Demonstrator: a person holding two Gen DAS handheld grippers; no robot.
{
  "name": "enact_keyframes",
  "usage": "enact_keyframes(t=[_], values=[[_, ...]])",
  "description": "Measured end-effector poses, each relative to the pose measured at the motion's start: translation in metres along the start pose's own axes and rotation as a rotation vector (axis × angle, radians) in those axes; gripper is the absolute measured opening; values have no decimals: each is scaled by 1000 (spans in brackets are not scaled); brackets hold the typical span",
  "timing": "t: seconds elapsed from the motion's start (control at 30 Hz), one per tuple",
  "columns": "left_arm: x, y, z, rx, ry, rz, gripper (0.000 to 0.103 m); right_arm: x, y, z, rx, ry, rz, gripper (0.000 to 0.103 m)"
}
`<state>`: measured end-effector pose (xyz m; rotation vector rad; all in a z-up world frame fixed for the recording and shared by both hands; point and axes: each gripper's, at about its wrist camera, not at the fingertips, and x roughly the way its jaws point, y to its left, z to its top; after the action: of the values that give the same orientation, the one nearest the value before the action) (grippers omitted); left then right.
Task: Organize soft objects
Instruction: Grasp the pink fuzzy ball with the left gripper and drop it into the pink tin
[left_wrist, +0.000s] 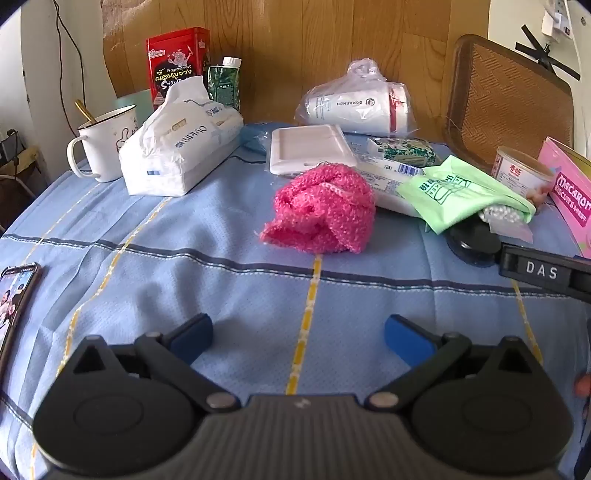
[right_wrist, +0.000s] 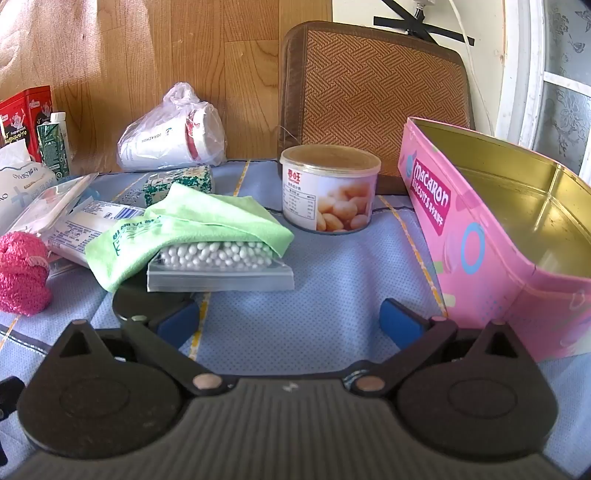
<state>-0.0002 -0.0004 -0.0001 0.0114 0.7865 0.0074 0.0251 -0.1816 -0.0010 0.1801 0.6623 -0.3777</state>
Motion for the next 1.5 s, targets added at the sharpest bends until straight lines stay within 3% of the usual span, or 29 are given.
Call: enact_keyframes(t=[0.13,0.23,0.3,0.4,0.5,0.6,0.67,0.73,0.83,0.93,1.0,1.07,1.13,1.2,1.27,1.37,1.5], values=[[0,0,0,14,3,-11,103,-4,-5,1,-10,30,27,103],[-4,2,-5,47,-10,-42,103,-20,-16,-6,-54,83,122,103],[-9,6,-11,76,-28,-66,103,-29,-13,-17,-98,53,153,103],[-16,7,-11,91,-12,-100,102,-53,-24,-30,-86,30,282,103],[-22,12,4,67,-43,-175,87,-65,-25,-27,-102,-48,304,103],[-27,33,16,-2,-107,-211,85,-71,-19,-12,-143,-126,304,83],[-24,47,27,-72,-124,-249,71,-70,-11,-1,-179,-139,366,78],[-15,59,36,-127,-113,-307,63,-68,4,7,-242,-151,421,70],[-4,66,47,-157,-92,-392,53,-61,35,11,-359,-171,501,68],[14,64,51,-156,-65,-417,50,-39,74,12,-476,-147,543,68],[28,62,55,-171,-23,-445,36,-16,95,17,-490,-95,575,68],[31,58,51,-182,-18,-435,26,6,108,19,-481,-41,611,58],[15,48,49,-145,-57,-399,23,8,111,18,-465,-57,598,46],[-8,35,45,-115,-91,-446,23,-12,96,14,-434,-101,609,45],[-25,16,43,-80,-107,-519,23,-40,67,6,-433,-191,567,45],[-35,-38,46,30,-127,-625,23,-70,15,-11,-363,-271,462,45],[-36,-120,59,162,-142,-739,24,-91,-52,-22,-286,-350,245,45]])
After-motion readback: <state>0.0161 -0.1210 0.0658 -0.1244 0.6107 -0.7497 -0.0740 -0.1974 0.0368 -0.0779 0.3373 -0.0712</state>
